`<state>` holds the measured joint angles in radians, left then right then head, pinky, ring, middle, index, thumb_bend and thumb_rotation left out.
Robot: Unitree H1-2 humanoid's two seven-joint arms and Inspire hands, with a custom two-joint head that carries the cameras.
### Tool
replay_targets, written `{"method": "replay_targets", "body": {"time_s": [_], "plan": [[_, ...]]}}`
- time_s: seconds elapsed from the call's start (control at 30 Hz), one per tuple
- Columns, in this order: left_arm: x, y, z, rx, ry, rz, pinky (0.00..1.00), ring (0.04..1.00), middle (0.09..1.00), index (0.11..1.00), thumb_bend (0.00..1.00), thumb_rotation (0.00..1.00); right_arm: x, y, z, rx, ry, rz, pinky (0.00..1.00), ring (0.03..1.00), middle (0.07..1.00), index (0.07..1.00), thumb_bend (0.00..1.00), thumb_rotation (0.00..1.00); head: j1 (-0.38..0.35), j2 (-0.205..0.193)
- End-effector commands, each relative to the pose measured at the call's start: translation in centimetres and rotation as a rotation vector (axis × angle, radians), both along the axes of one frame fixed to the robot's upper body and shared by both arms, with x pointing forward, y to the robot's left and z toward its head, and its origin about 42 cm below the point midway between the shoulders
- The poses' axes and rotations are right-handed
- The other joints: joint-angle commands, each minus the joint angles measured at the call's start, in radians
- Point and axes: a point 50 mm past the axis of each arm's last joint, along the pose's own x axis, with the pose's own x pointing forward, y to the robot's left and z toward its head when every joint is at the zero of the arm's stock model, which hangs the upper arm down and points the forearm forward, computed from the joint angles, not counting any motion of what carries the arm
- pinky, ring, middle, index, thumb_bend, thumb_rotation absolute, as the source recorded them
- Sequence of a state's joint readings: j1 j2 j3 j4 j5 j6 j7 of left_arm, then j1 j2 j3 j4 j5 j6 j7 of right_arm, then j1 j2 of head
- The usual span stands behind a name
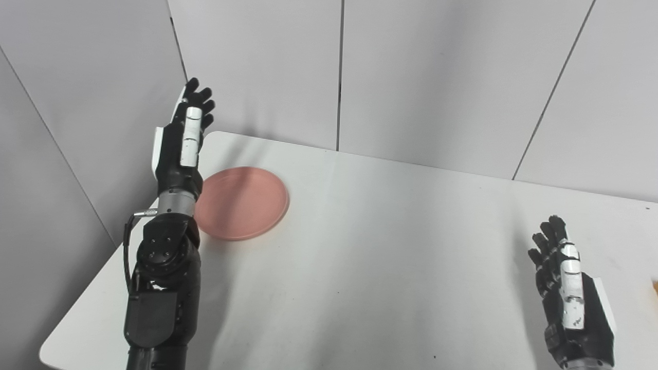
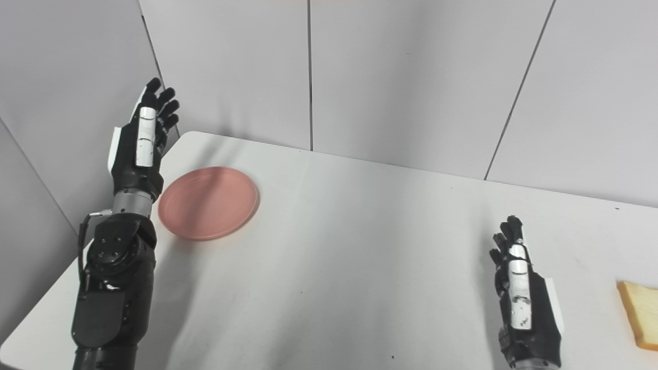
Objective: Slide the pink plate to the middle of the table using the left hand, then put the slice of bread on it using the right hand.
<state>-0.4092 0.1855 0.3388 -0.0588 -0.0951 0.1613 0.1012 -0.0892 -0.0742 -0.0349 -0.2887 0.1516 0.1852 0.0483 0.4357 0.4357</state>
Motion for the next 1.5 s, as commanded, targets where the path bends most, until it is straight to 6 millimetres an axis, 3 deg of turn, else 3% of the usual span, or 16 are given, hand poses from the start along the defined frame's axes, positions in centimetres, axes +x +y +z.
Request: {"method": "replay_targets", "body": {"time_s": [0.0,0.3,0.63,1.0,1.47], "plan": [[0.7,1.4,2.6,0.022,-0.120,0.016,0.95,0.926,0.921,0.922,0.86,0.89,0.2,0.3,1.5,0.003,-0.060,0.008,1.00,1.000,1.000,1.000,0.50,1.00,0.000,0.002],[0.4,4.3,2.0,-0.056,-0.105,0.061,0.95,0.924,0.920,0.927,0.85,0.89,0.2,0.2,1.7,0.015,-0.064,0.017,1.00,1.000,1.000,1.000,0.47,1.00,0.016,-0.002],[0.3,6.3,0.3,-0.120,-0.079,0.083,0.95,0.922,0.914,0.911,0.87,0.88,0.2,0.0,2.1,-0.004,-0.061,0.013,1.00,1.000,1.000,1.000,0.52,1.00,0.020,0.004],[0.4,7.4,-1.3,-0.211,-0.035,0.059,0.96,0.941,0.932,0.924,0.86,0.89,-0.1,0.2,2.3,-0.001,-0.056,0.015,1.00,1.000,1.000,1.000,0.52,1.00,0.027,0.015],[1.5,9.0,-4.9,-0.371,0.053,0.020,0.99,0.948,0.940,0.951,0.81,0.89,-0.4,0.3,2.3,-0.008,-0.043,0.017,1.00,1.000,1.000,1.000,0.53,1.00,0.030,0.032]]}}
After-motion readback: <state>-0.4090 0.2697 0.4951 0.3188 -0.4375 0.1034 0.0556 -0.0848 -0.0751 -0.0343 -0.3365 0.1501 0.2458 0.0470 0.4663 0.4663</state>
